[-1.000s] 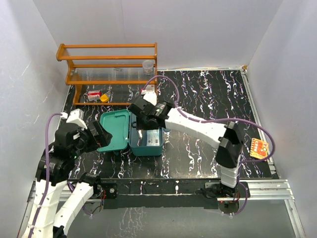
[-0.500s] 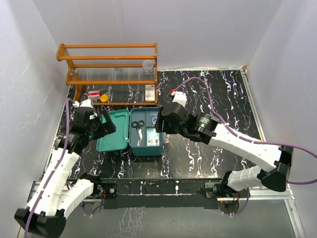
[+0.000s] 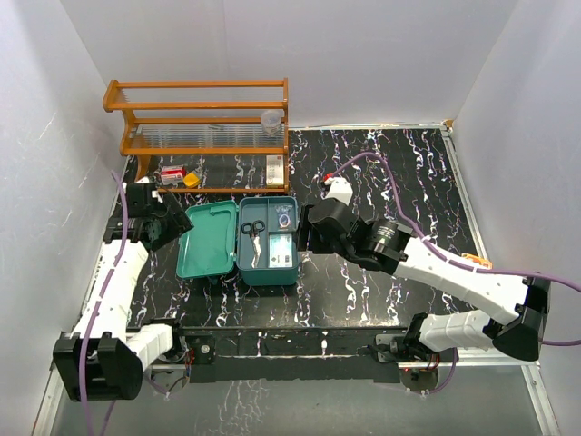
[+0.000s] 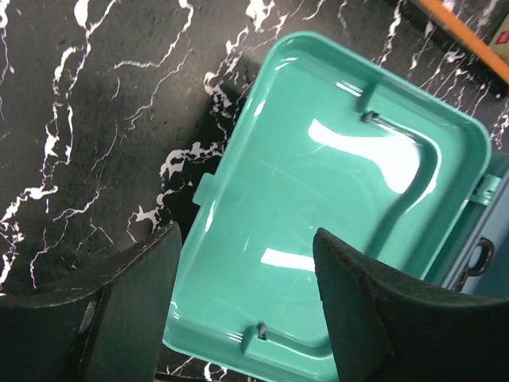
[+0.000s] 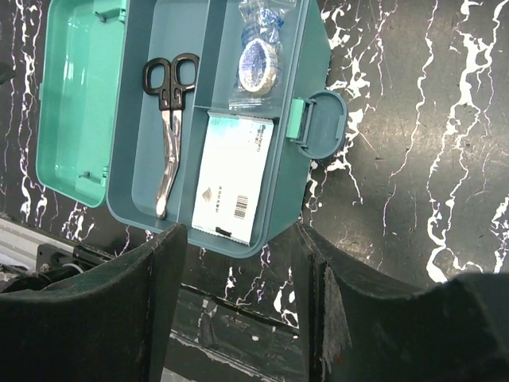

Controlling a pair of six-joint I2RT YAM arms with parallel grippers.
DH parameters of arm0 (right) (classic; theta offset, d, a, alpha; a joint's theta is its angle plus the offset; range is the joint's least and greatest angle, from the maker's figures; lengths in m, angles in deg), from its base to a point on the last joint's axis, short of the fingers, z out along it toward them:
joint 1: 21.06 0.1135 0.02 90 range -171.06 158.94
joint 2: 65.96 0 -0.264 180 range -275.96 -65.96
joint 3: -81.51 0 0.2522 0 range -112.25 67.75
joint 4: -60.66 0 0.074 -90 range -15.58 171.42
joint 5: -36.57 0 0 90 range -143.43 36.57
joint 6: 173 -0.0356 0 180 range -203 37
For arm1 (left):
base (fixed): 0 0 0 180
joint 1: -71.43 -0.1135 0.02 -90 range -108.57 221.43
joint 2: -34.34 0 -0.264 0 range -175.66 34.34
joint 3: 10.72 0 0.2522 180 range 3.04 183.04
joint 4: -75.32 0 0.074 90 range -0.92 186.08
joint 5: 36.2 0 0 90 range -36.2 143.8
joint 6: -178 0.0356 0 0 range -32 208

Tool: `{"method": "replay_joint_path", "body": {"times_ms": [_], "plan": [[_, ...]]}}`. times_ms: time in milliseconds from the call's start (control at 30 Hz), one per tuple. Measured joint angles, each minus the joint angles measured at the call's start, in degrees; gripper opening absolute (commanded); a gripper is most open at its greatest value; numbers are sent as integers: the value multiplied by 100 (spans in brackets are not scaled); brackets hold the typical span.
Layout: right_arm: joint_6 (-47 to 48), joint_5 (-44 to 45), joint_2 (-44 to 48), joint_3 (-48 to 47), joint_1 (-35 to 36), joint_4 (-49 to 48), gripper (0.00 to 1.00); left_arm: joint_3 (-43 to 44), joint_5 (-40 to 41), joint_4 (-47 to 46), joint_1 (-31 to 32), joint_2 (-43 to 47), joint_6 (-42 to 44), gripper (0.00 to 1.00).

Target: Organize the medicine kit

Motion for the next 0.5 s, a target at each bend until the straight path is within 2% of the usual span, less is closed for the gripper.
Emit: {"method": "replay_joint_path", "body": {"times_ms": [333,500], "plan": [[-68,-162,9,129,0,-26,44,-719,-1307,-247,-1182,-120,31,54],[-70,-203,9,129,0,-26,42,-1003,-1939,-461,-1464,-210,55,42]]}}
